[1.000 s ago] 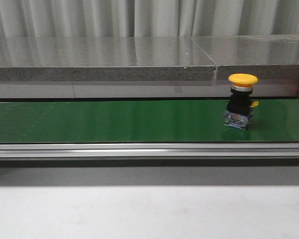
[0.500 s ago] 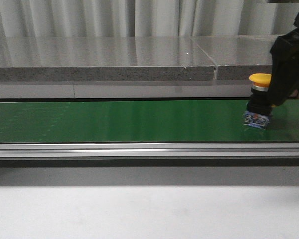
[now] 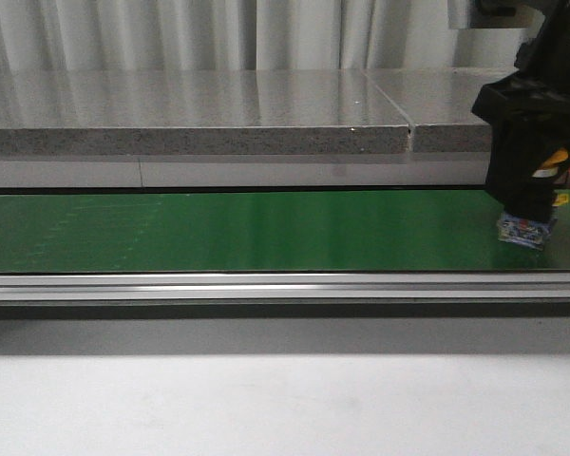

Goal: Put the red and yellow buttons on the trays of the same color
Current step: 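Grasp the yellow button at the belt's end with the right gripper, then lower the yellow button into the yellow tray and open the right gripper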

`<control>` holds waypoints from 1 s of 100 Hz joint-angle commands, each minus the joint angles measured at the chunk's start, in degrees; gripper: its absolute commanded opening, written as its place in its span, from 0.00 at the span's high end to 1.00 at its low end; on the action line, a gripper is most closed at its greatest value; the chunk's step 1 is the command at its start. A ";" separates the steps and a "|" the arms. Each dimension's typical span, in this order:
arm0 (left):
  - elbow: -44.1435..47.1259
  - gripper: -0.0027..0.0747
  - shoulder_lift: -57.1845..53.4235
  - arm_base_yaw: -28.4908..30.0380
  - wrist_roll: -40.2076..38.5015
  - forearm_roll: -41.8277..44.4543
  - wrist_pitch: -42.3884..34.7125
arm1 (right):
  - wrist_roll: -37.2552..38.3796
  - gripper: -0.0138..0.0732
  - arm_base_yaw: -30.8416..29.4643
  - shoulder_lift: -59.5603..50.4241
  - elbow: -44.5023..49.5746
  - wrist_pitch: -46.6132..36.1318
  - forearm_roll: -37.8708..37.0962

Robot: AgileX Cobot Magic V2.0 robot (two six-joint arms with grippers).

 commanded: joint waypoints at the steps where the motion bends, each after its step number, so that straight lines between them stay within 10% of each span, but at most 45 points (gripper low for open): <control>1: -1.65 0.99 0.43 -0.43 0.05 -0.07 -4.27 | -0.01 0.66 -0.02 -2.09 -1.77 0.61 0.55; 27: -1.65 0.99 0.43 -0.43 0.05 -0.07 -4.27 | 2.99 0.69 -4.45 -6.02 -3.90 3.34 -1.28; 100: -1.65 0.99 0.43 -0.43 0.05 -0.07 -4.27 | 10.11 0.69 -42.68 -6.26 -5.47 0.86 -1.33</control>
